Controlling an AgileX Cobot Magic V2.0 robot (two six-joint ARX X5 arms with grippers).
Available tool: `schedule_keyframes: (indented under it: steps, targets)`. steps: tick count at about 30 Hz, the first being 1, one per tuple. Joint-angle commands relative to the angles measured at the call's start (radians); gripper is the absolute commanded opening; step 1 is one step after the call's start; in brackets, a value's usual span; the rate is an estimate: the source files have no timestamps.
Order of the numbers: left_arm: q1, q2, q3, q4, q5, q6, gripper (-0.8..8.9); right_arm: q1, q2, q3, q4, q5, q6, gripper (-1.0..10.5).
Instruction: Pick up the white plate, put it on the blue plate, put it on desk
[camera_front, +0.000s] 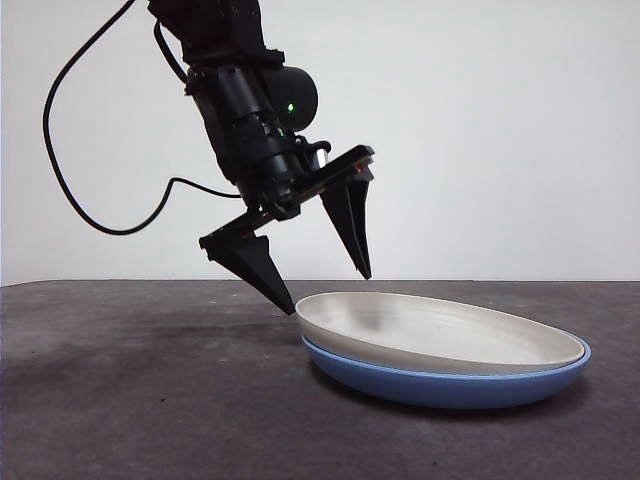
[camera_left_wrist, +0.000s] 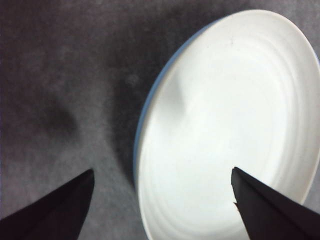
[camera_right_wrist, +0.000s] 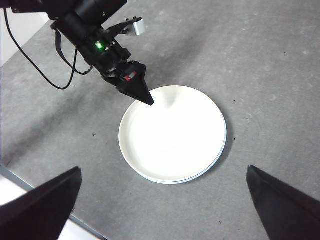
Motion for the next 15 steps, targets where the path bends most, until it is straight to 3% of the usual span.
schedule_keyframes:
  steps: [1,11,15]
  targets:
    - [0.001,0.023,0.068,-0.063,0.003,0.032,4.47,0.004,0.004,0.019,0.007,-0.002,-0.011,6.0]
    - [0.013,-0.027,0.198,-0.308,0.002,0.132,4.5,0.004,0.005,0.019,0.011,-0.002,-0.011,6.0]
    - [0.013,-0.09,0.198,-0.37,0.0,0.154,5.34,0.004,0.005,0.019,0.02,-0.002,-0.011,6.0]
